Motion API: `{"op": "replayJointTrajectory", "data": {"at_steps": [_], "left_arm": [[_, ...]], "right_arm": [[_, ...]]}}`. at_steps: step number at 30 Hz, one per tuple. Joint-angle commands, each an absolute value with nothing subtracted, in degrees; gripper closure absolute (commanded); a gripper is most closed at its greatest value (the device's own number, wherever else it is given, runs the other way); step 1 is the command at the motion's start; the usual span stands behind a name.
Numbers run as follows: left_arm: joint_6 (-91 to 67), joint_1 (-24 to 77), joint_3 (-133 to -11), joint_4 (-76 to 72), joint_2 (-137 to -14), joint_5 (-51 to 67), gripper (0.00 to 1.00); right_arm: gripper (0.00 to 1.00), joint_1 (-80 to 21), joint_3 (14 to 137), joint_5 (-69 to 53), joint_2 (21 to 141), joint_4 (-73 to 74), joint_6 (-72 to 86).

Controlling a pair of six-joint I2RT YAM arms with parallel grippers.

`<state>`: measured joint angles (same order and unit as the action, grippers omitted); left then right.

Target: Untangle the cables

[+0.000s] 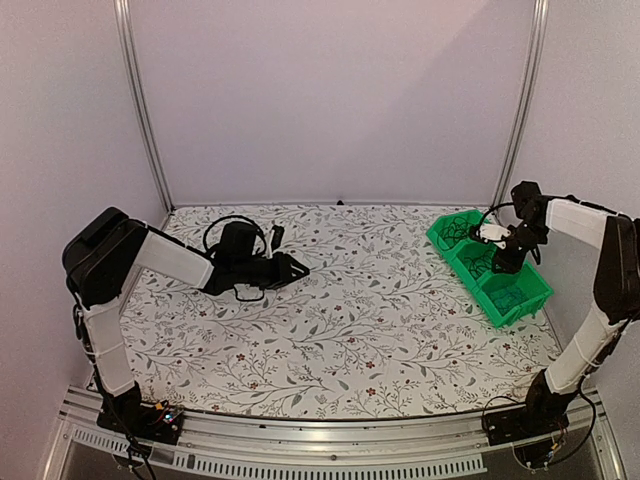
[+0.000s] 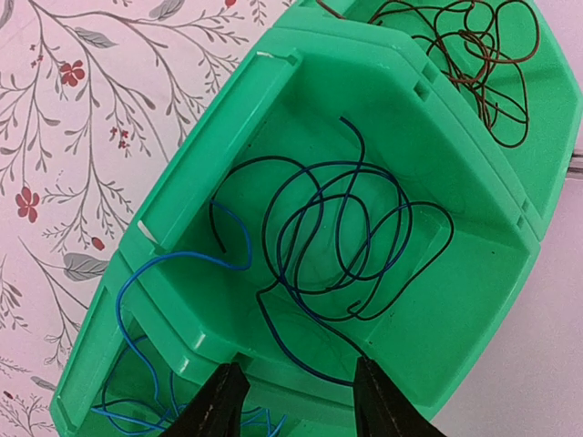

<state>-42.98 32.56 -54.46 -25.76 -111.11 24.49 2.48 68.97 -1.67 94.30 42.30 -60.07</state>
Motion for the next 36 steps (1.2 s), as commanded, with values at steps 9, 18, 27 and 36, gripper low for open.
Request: {"op": "replayJointTrajectory", "data": {"at_steps": [9,18,27,36], "left_arm": [[-43.1,31.9,-53.7,-25.4,-108.4,23.4,0.74],[-44.3,32.0,-54.7,-27.0,-110.4,24.8,0.74],[-43.3,31.9,-54.9,-25.4,-109.8,24.8,0.74],[-43.8,31.9,-54.5,-26.3,-110.4,24.8,0.74]], "right_arm": [[0.65,1.9,71.4,-3.5,91.8,44.3,-59.6],[0.72,0.4,68.2,-13.2,88.0,52.9,-51.7],[0.62,0.4,68.0,-13.5,94.2,52.2,-45.7],[0.61,0.4,70.0,-12.1,98.6,51.6,-43.6]]}}
